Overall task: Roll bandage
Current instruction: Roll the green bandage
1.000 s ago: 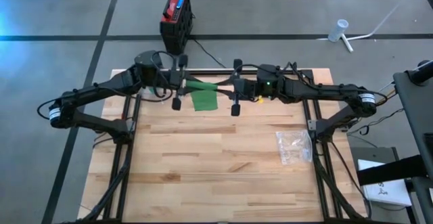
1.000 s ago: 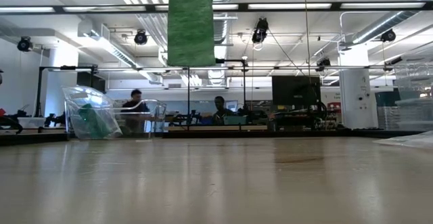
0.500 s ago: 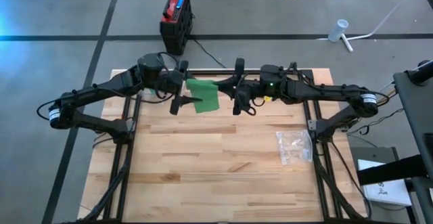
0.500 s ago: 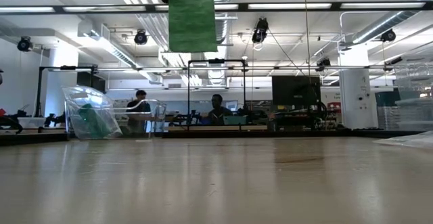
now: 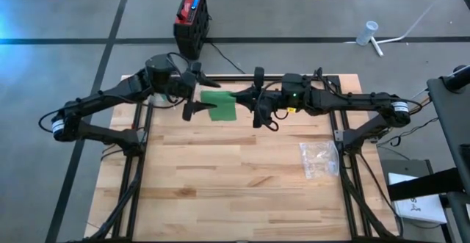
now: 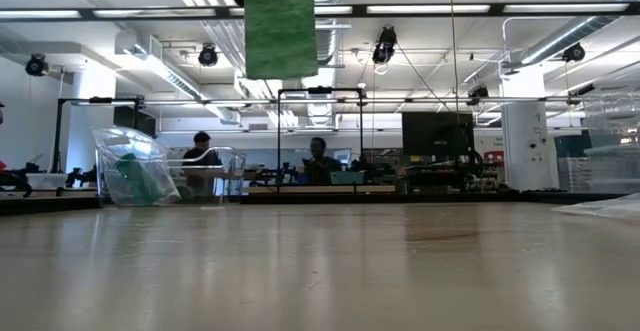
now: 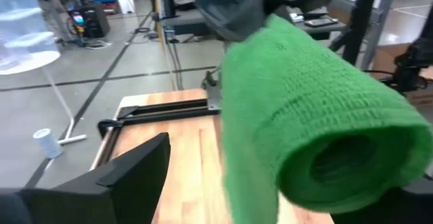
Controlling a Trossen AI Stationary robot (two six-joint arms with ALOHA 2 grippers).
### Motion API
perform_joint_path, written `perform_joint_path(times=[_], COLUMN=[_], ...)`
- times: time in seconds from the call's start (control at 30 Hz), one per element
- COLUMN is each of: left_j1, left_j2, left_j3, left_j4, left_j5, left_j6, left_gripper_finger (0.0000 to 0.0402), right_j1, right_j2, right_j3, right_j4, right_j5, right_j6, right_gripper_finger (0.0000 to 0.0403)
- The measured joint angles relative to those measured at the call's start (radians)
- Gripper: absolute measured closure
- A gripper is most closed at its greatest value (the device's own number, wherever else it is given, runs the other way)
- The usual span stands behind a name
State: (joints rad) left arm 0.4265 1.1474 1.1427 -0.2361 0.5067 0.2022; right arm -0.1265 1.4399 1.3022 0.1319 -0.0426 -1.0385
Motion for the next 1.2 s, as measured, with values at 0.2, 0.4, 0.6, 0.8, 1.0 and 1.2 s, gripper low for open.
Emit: perform_joint_path(times=[0.2,0.4,0.6,0.8,1.0,1.2], left_j1=[0.010,0.010,0.012,0.013,0.012,0.012], left_j2=[-0.004,0.004,0.006,0.006,0.006,0.002], left_j3=[0.001,0.001,0.001,0.001,0.001,0.001], left_j4=[0.000,0.027,0.015,-0.014,-0.022,-0.022], left_j5=[0.060,0.131,0.131,0.112,0.043,-0.019], left_j6=[-0.013,-0.140,-0.239,-0.175,-0.075,-0.002], left_gripper_finger=[0.0082,0.0093,0.0116,0.0199,0.0352,0.0360], right_j1=[0.000,0.001,0.001,0.002,0.001,-0.004], right_j2=[0.005,0.031,0.042,0.043,0.043,0.043], right_j3=[0.000,0.000,0.000,0.000,-0.001,0.030], right_j4=[-0.015,-0.013,-0.016,-0.025,-0.027,-0.069], right_j5=[0.050,0.099,0.115,0.112,0.121,0.062], right_j6=[-0.034,-0.144,-0.245,-0.289,-0.103,0.308], right_gripper_finger=[0.0388,0.0388,0.0388,0.0369,0.0338,0.0261])
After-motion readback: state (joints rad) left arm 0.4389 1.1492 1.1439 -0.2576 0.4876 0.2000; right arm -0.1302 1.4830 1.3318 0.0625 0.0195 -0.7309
